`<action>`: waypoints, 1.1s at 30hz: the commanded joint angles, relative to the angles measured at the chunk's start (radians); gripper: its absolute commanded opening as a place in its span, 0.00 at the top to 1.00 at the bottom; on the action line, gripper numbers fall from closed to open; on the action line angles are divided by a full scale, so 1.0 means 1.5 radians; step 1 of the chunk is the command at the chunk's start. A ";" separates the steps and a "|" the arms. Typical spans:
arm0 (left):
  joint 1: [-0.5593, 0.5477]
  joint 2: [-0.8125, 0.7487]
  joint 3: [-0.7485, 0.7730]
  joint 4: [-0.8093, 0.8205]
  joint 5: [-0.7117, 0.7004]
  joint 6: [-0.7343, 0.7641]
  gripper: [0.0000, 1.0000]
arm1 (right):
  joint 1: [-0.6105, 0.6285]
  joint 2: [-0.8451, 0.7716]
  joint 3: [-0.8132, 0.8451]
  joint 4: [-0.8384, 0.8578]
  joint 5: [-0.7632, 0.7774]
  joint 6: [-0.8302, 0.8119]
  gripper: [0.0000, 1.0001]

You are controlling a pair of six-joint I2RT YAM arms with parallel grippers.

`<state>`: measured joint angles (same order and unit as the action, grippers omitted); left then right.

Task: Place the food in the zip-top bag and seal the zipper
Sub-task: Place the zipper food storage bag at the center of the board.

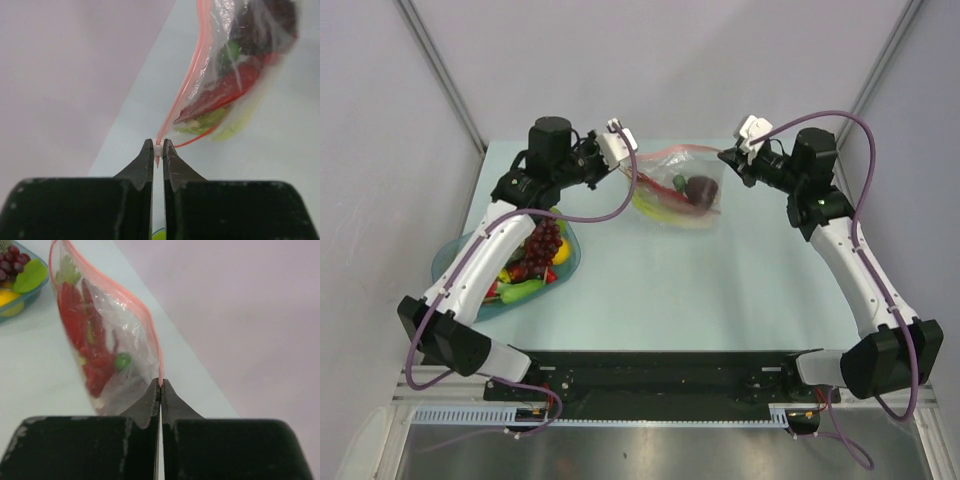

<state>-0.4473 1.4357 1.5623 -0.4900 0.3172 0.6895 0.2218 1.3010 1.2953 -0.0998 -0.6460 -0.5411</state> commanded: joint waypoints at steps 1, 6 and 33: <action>0.000 -0.017 -0.019 0.013 0.063 0.031 1.00 | 0.001 -0.001 0.002 0.007 -0.060 -0.109 1.00; -0.055 -0.028 -0.197 -0.022 0.088 0.055 1.00 | 0.045 -0.019 -0.191 -0.089 -0.058 -0.252 1.00; 0.072 -0.190 -0.106 -0.265 0.163 -0.250 0.00 | 0.015 -0.250 -0.140 -0.400 0.033 -0.028 0.03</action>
<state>-0.5613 1.1412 1.1717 -0.7444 0.4870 0.4355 0.3634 0.9600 0.9604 -0.6514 -0.5587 -0.7872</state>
